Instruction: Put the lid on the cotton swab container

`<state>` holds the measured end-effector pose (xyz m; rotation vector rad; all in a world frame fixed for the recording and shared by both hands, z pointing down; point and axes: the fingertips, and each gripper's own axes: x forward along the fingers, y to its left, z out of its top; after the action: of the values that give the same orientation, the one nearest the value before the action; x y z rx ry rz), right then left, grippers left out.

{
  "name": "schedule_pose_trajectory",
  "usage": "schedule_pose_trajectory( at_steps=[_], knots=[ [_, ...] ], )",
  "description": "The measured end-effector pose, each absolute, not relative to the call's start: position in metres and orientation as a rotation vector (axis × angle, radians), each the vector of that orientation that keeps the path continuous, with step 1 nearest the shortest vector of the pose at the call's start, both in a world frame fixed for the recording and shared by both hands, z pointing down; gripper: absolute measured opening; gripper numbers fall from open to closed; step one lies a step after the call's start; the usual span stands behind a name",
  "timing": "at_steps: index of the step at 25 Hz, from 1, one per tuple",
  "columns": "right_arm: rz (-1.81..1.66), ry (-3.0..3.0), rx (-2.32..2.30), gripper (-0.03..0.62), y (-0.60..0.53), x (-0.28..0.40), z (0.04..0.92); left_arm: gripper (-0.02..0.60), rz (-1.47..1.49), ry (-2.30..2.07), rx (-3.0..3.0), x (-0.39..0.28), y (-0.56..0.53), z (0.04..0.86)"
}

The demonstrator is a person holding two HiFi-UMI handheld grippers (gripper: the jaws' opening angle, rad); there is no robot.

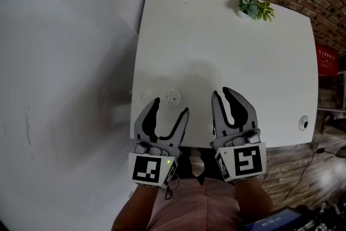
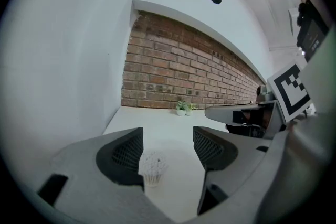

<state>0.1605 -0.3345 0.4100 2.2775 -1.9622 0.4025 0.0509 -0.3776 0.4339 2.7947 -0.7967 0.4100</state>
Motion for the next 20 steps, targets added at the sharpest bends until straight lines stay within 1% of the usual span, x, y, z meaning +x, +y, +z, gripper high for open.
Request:
schedule_pose_trajectory(
  at_steps=[4,16,20],
  knots=[
    [0.406,-1.945,2.29,0.084,-0.329,0.167,0.412,0.295,0.366,-0.861,2.772,0.042,-0.381,0.429],
    [0.432,-1.964,2.216,0.084,-0.346,0.148,0.429,0.327,0.335,-0.977,2.673,0.0,-0.41,0.452],
    [0.447,-1.972,2.182,0.083,-0.355,0.139,0.435,0.347,0.322,-0.971,2.622,-0.008,-0.417,0.464]
  ],
)
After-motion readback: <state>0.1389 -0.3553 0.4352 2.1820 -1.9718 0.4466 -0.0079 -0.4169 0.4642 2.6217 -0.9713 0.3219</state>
